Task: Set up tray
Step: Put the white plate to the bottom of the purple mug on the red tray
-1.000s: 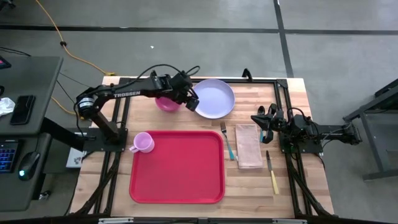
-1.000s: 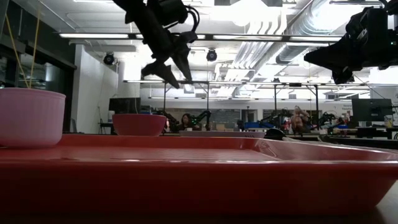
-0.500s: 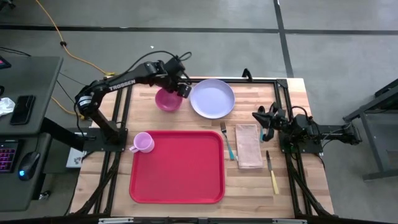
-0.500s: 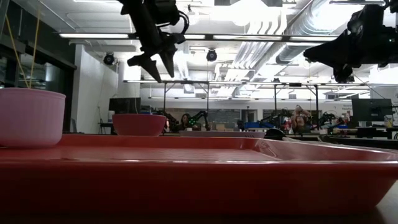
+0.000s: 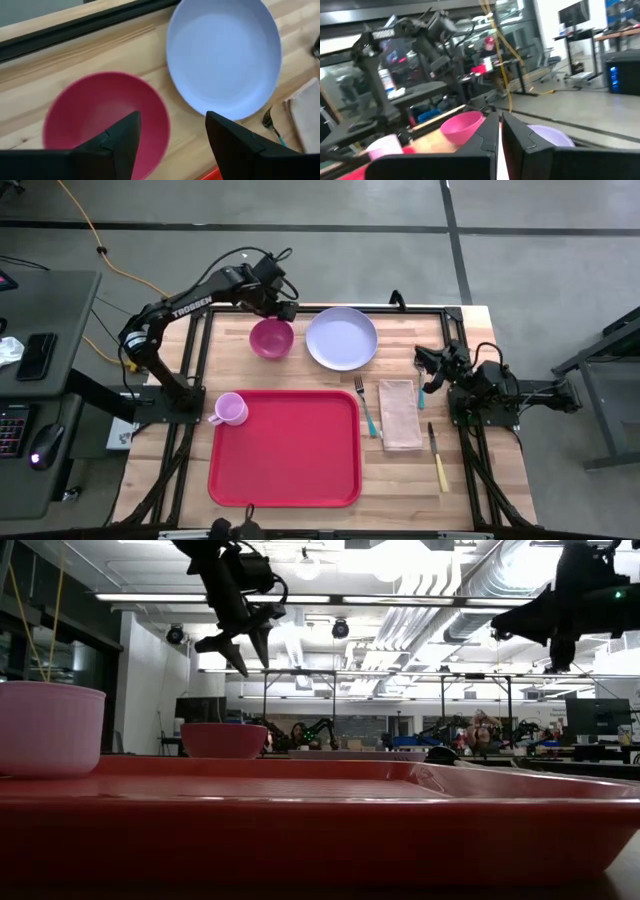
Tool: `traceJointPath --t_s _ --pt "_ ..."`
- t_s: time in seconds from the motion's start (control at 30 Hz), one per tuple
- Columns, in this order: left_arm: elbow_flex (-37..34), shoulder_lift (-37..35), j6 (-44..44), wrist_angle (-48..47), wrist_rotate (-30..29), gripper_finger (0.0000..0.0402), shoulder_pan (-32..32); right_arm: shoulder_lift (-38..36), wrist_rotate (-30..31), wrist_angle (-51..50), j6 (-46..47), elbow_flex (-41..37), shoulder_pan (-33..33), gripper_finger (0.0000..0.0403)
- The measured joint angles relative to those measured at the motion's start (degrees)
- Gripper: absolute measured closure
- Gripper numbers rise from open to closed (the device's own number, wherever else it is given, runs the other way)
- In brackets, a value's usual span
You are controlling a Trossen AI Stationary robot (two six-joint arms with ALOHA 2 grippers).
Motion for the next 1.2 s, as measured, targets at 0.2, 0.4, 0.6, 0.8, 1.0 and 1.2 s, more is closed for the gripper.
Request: traceJointPath --t_s 0.2,0.4,0.6,0.8,1.0,1.2 --pt "0.0 0.0 -0.1 -2.7 0.8 0.0147 3.2 1.4 1.9 0.0 -0.7 3.1 0.0 0.0403" --pt "0.0 0.0 -0.2 -4.4 0.8 0.0147 6.1 8.0 3.0 -0.1 0.1 7.7 0.0 0.0402" --pt "0.0 0.0 0.0 -5.0 0.8 0.0147 8.4 17.7 4.9 -0.2 1.2 13.4 0.0 0.0402" --pt "0.0 0.0 2.5 -5.4 5.2 0.0147 11.4 27.9 7.5 -2.9 2.6 22.1 -1.8 0.0403" --pt "0.0 0.0 4.5 -5.4 6.3 0.0147 14.9 38.1 4.2 -9.8 5.7 31.7 -7.5 0.0403" --pt "0.0 0.0 6.7 -5.9 6.3 0.0147 18.0 47.1 -3.8 -14.8 7.8 39.3 -14.6 0.0402"
